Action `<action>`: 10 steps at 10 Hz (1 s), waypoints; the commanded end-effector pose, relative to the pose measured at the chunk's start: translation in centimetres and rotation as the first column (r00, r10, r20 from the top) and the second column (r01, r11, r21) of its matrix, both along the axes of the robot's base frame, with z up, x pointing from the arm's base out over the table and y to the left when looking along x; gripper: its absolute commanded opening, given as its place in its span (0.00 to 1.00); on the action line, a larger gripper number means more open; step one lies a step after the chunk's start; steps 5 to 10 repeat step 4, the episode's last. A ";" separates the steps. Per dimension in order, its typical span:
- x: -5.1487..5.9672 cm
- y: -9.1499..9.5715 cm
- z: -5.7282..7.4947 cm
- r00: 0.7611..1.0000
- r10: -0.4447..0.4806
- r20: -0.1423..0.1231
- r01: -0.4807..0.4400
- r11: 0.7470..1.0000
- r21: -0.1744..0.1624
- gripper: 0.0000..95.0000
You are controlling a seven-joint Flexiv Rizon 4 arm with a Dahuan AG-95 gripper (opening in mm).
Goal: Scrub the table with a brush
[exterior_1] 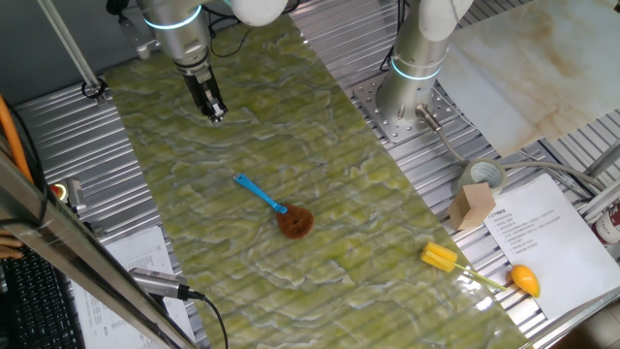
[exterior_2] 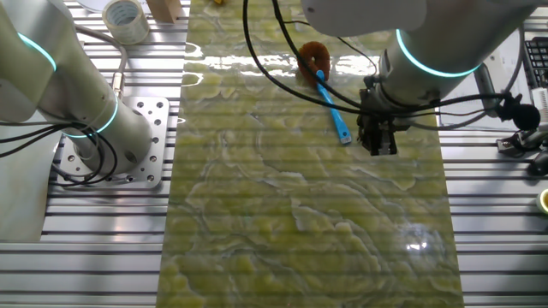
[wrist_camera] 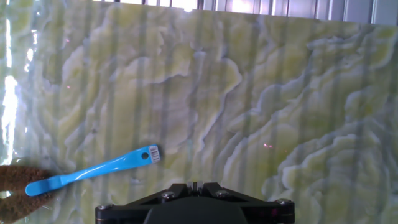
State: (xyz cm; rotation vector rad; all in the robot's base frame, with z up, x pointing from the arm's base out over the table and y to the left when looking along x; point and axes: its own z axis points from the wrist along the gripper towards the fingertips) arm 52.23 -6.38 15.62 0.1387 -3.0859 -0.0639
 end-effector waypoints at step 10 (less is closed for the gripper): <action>0.0 0.0 0.0 1.000 -0.013 -0.002 0.013 1.000 -0.019 0.00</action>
